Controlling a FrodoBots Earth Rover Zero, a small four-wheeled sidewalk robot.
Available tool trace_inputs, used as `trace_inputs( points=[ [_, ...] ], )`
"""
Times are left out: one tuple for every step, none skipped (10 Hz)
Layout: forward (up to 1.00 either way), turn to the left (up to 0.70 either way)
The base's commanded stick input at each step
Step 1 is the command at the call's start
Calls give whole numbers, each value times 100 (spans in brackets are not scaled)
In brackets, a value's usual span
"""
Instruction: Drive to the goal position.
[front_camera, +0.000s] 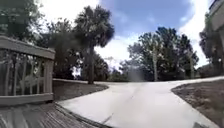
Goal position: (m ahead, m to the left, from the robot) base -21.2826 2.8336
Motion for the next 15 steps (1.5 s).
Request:
trace_inputs(
  points=[
    [0,45],
    [0,45],
    [0,45],
    [0,45],
    [0,45],
    [0,45],
    [0,45],
    [0,45],
    [0,45],
    [0,45],
    [0,45],
    [0,45],
    [0,45],
    [0,45],
    [0,45]
  ],
)
